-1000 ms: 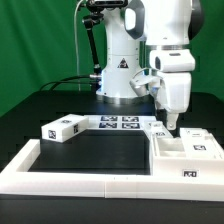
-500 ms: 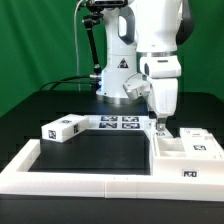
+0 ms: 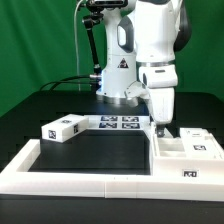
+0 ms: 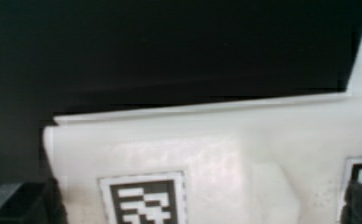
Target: Assemble cabinet
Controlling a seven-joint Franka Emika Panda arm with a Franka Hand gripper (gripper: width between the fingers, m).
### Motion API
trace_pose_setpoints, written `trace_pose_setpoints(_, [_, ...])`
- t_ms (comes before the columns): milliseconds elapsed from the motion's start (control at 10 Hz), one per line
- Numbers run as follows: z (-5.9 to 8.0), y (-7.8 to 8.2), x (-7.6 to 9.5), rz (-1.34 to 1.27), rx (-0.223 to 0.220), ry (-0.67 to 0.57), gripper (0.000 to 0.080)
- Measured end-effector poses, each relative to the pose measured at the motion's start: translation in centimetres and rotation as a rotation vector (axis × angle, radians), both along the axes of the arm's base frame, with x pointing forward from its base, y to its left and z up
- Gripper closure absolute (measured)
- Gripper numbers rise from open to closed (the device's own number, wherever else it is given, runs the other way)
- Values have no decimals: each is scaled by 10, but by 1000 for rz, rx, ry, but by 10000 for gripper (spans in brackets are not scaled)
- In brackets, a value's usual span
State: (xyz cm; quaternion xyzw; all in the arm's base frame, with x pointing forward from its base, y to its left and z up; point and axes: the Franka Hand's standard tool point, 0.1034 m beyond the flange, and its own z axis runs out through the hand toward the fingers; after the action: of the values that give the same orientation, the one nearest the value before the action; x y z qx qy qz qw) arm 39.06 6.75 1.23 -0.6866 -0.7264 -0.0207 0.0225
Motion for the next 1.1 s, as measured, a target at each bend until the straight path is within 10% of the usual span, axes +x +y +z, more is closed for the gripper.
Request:
trace_pose_setpoints(200, [-1,0,-1,-1,0,3,124])
trace_pose_setpoints(700, [1,-1,7,-2,-8,11,722])
trace_pose_setpoints(1100, [0,-1,5,-3,-7,11,732])
